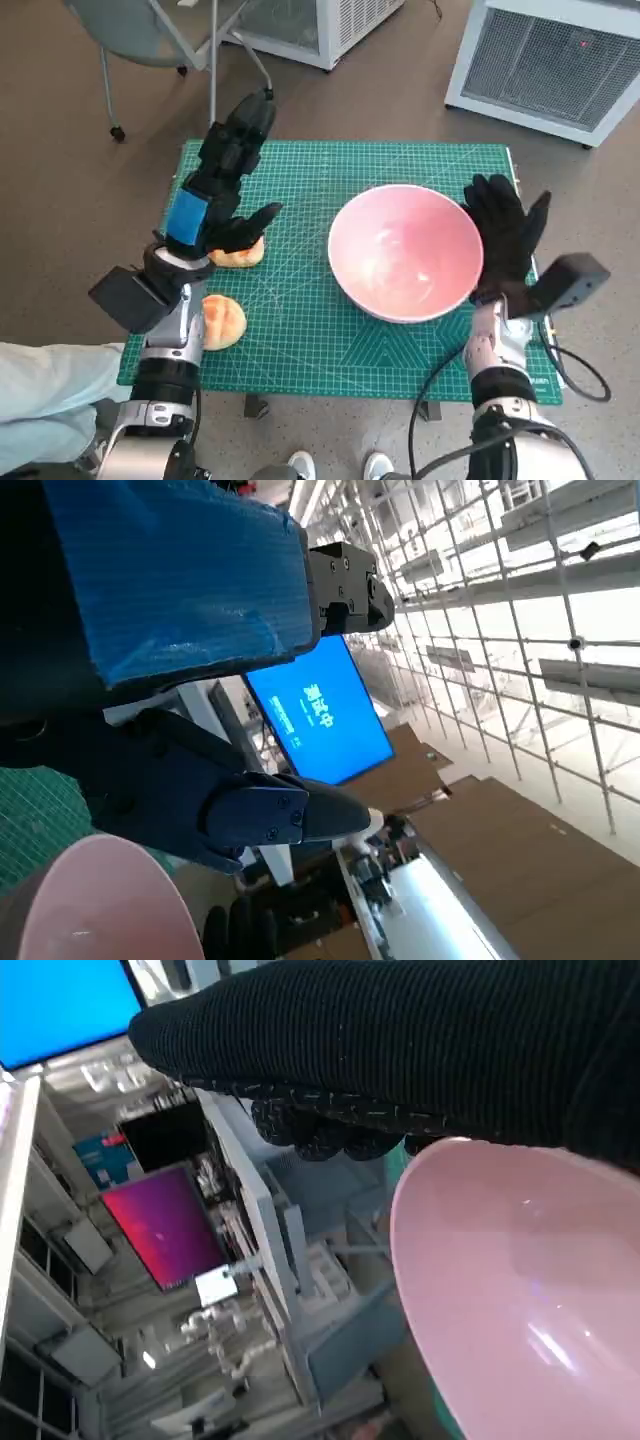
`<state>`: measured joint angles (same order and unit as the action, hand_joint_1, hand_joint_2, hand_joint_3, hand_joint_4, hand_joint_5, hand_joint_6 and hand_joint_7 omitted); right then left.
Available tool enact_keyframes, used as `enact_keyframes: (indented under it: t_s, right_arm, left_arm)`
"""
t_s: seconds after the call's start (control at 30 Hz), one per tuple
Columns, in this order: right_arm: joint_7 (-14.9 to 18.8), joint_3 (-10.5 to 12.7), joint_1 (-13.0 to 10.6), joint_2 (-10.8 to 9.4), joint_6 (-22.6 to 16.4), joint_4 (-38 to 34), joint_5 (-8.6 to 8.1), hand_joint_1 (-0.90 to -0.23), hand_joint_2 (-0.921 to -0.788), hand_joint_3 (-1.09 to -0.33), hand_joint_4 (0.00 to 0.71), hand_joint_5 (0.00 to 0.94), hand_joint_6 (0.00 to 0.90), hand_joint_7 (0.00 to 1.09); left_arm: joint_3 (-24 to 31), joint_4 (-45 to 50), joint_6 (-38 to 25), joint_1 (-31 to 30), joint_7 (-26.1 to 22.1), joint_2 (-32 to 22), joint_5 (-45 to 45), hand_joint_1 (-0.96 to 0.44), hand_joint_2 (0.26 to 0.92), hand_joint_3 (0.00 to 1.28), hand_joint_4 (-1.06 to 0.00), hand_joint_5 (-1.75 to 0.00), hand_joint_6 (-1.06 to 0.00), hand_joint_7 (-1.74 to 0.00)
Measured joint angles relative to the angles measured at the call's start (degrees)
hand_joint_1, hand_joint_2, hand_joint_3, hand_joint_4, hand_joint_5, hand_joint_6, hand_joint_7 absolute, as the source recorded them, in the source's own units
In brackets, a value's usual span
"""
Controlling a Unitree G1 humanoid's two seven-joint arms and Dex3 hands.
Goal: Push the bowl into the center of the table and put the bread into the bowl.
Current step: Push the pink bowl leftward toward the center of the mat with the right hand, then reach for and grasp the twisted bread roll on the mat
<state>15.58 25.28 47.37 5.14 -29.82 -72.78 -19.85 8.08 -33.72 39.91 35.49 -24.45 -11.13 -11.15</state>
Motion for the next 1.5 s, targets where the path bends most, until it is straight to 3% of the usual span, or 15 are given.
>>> enact_keyframes:
  t_s: [0.33,0.67,0.93,1.17,1.37,1.5]
  right_arm:
    - [-1.19,-0.34,2.32,-2.16,1.95,-0.61,0.17,-0.558,-0.921,-0.786,0.040,0.013,0.062,0.36]
    - [-2.26,-0.69,5.36,-4.20,3.61,-1.17,1.73,-0.563,-0.921,-0.785,0.061,0.016,0.079,0.35]
    - [-2.27,-0.86,5.86,-5.16,4.86,-1.51,2.37,-0.562,-0.921,-0.796,0.057,0.008,0.094,0.34]
    - [-2.26,-1.47,5.85,-4.31,5.19,-1.51,3.68,-0.561,-0.921,-0.805,0.057,0.005,0.094,0.34]
    - [-2.26,-2.88,5.83,-1.51,4.67,-1.31,5.83,-0.536,-0.921,-0.822,0.051,0.002,0.085,0.32]
    - [-1.85,-3.21,5.62,0.54,3.43,-0.44,6.61,-0.541,-0.921,-0.794,0.046,0.000,0.080,0.31]
  left_arm:
    - [0.60,2.02,0.39,-2.08,1.57,-1.32,0.41,-0.70,0.921,0.35,-0.16,0.00,-0.12,-0.20]
    - [0.75,3.92,0.42,-3.52,3.44,-2.00,1.73,-0.70,0.921,0.35,-0.15,0.00,-0.13,-0.18]
    - [0.66,5.03,0.43,-4.28,4.85,-2.01,2.47,-0.70,0.921,0.36,-0.16,0.00,-0.14,-0.16]
    - [0.55,5.04,0.45,-4.43,6.03,-2.00,3.64,-0.70,0.921,0.37,-0.15,0.00,-0.14,-0.15]
    - [0.29,4.70,0.68,-4.41,6.57,-1.97,4.05,-0.70,0.921,0.37,-0.15,0.00,-0.15,-0.14]
    - [0.08,3.74,0.81,-4.36,6.87,-1.88,4.10,-0.70,0.921,0.37,-0.15,0.00,-0.15,-0.14]
